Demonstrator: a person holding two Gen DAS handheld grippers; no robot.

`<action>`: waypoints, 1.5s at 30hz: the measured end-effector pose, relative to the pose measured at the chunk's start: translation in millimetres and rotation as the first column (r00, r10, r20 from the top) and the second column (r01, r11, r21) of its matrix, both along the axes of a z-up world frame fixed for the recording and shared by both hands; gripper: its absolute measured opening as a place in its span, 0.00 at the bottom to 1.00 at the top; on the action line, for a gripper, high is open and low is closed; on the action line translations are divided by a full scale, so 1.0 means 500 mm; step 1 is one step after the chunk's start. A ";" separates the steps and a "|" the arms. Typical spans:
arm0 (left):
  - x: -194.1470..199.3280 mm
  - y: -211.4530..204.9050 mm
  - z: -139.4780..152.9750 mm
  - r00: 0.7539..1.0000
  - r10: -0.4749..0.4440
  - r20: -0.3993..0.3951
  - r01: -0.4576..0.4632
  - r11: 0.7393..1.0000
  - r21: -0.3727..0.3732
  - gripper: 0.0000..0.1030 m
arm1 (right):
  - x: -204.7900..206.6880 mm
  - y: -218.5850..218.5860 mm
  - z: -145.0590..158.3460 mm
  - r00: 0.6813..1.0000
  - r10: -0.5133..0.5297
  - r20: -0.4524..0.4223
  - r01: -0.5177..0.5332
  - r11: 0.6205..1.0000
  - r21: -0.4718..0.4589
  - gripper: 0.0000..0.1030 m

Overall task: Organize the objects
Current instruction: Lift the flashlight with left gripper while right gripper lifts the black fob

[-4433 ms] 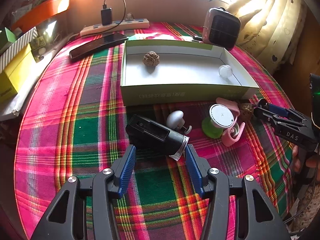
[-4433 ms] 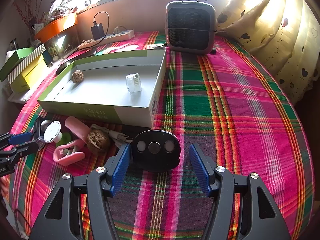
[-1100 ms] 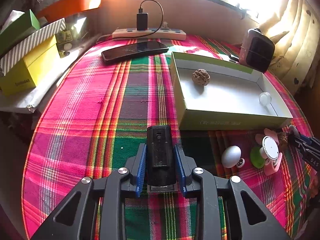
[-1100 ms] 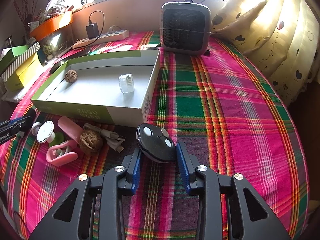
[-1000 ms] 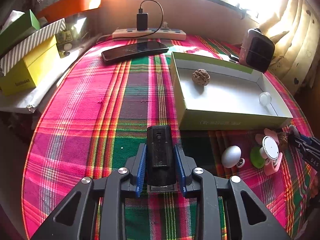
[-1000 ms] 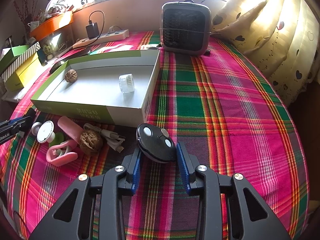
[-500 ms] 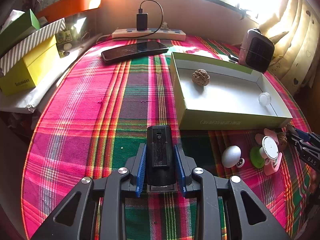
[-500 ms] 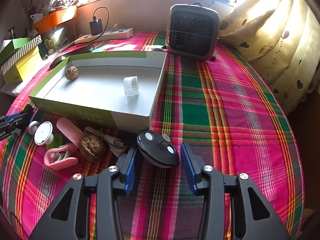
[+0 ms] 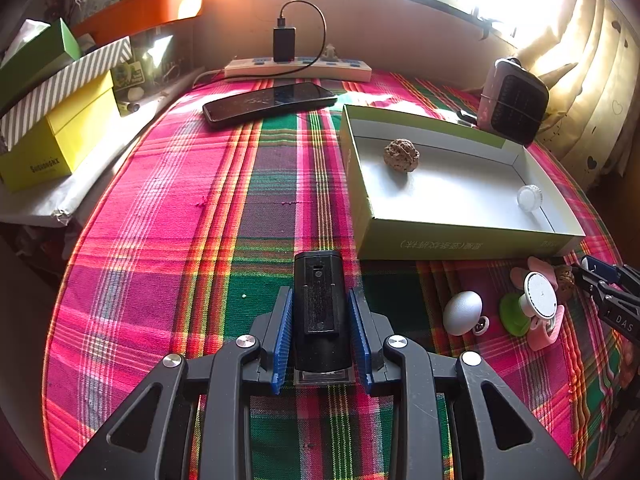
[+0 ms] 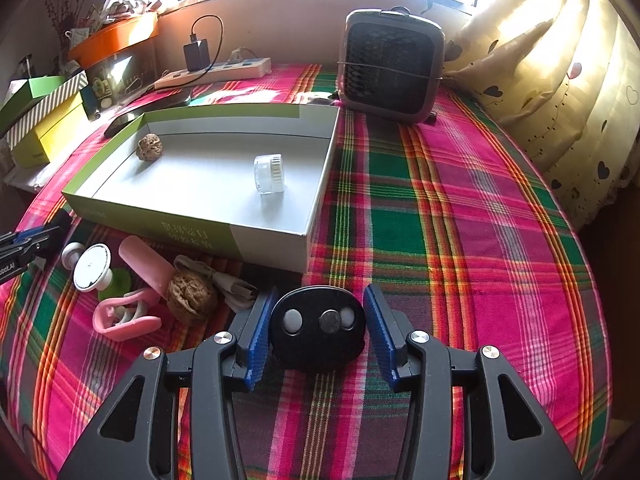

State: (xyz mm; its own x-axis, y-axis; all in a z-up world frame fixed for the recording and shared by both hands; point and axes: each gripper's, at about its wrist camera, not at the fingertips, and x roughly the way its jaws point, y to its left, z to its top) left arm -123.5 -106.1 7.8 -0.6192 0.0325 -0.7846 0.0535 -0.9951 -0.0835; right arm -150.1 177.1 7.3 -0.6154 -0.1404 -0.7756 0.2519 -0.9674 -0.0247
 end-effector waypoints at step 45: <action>0.004 0.001 0.003 1.000 -0.002 -0.004 0.002 1.000 0.009 0.24 | 0.013 0.001 0.018 0.999 -0.006 -0.047 0.004 1.000 -0.028 0.28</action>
